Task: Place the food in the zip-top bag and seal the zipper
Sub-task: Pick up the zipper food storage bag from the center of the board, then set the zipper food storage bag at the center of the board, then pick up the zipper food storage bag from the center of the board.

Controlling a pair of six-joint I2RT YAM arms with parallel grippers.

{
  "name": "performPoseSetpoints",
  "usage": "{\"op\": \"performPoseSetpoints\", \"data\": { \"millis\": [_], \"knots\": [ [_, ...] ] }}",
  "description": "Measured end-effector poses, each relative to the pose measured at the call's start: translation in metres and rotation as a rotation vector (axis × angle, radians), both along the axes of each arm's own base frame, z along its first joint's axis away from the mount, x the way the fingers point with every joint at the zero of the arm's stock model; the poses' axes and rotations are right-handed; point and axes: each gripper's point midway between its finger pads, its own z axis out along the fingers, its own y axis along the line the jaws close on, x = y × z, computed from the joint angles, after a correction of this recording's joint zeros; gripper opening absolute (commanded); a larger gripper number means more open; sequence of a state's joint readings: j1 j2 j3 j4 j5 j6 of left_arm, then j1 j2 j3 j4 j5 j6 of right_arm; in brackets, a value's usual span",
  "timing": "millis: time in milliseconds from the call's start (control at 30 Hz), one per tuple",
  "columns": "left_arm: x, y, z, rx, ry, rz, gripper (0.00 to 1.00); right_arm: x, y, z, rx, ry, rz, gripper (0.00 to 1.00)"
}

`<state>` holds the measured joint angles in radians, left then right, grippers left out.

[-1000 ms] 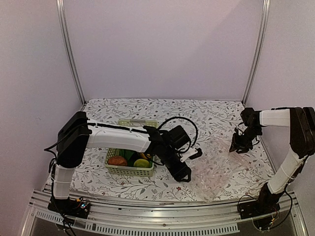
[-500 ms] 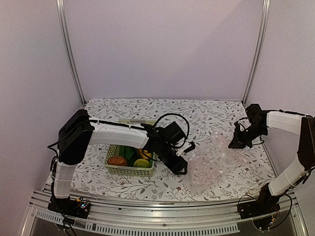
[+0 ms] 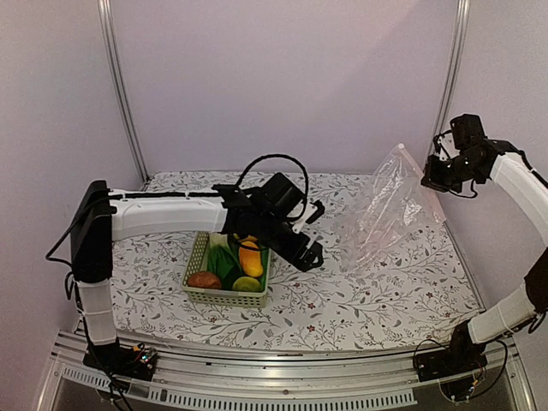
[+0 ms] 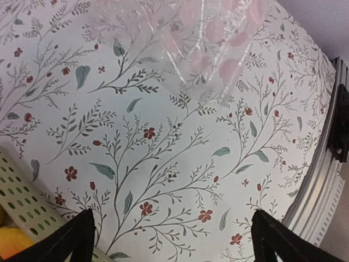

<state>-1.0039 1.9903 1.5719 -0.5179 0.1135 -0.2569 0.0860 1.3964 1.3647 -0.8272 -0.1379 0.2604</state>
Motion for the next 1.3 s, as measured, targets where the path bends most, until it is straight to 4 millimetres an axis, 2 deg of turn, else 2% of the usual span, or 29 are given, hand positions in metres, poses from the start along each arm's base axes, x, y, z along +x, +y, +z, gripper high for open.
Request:
{"op": "performPoseSetpoints", "data": {
  "millis": [67, 133, 233, 300, 367, 400, 500, 567, 633, 700, 767, 833, 900, 967, 1033, 1233, 1300],
  "knots": [
    [0.01, 0.006, 0.037, -0.055, -0.056, 0.035, 1.0, 0.009, -0.004, 0.034, -0.079, -0.094, -0.026, 0.0],
    [0.02, 0.012, 0.066, -0.104, -0.095, 0.076, 1.0, 0.012, 0.005, 0.058, -0.14, -0.161, -0.008, 0.0],
    [0.037, 0.026, 0.099, -0.176, -0.128, 0.164, 0.99, 0.007, 0.046, 0.079, -0.236, -0.235, 0.098, 0.0],
    [0.047, 0.037, 0.112, -0.215, -0.129, 0.225, 0.98, 0.001, 0.075, 0.077, -0.284, -0.246, 0.18, 0.0],
    [0.057, 0.051, 0.117, -0.242, -0.123, 0.291, 0.98, -0.005, 0.104, 0.06, -0.336, -0.226, 0.271, 0.01],
    [0.061, 0.06, 0.117, -0.246, -0.118, 0.325, 0.98, -0.008, 0.115, 0.049, -0.359, -0.207, 0.307, 0.07],
    [0.073, 0.086, 0.112, -0.248, -0.1, 0.425, 0.97, -0.021, 0.149, -0.005, -0.418, -0.104, 0.438, 0.27],
    [0.08, 0.103, 0.106, -0.242, -0.086, 0.48, 0.97, -0.036, 0.168, -0.05, -0.429, 0.012, 0.535, 0.33],
    [0.085, 0.118, 0.101, -0.235, -0.076, 0.525, 0.97, -0.047, 0.18, -0.076, -0.422, 0.095, 0.59, 0.38],
    [0.091, 0.133, 0.099, -0.227, -0.079, 0.565, 0.96, -0.061, 0.193, -0.092, -0.406, 0.154, 0.647, 0.39],
    [0.092, 0.144, 0.097, -0.222, -0.082, 0.59, 0.96, -0.074, 0.203, -0.092, -0.37, 0.167, 0.687, 0.36],
    [0.092, 0.151, 0.097, -0.22, -0.087, 0.606, 0.96, -0.083, 0.206, -0.084, -0.352, 0.136, 0.694, 0.3],
    [0.092, 0.155, 0.099, -0.219, -0.095, 0.616, 0.96, -0.086, 0.198, -0.079, -0.364, 0.106, 0.674, 0.26],
    [0.093, 0.156, 0.1, -0.223, -0.1, 0.618, 0.96, -0.086, 0.186, -0.084, -0.403, 0.104, 0.638, 0.25],
    [0.094, 0.157, 0.1, -0.22, -0.101, 0.621, 0.96, -0.082, 0.179, -0.098, -0.449, 0.126, 0.608, 0.24],
    [0.098, 0.161, 0.1, -0.215, -0.111, 0.624, 0.96, -0.072, 0.159, -0.173, -0.639, 0.262, 0.57, 0.24],
    [0.1, 0.163, 0.1, -0.213, -0.114, 0.628, 0.96, -0.069, 0.157, -0.185, -0.675, 0.278, 0.569, 0.24]
  ]
}}
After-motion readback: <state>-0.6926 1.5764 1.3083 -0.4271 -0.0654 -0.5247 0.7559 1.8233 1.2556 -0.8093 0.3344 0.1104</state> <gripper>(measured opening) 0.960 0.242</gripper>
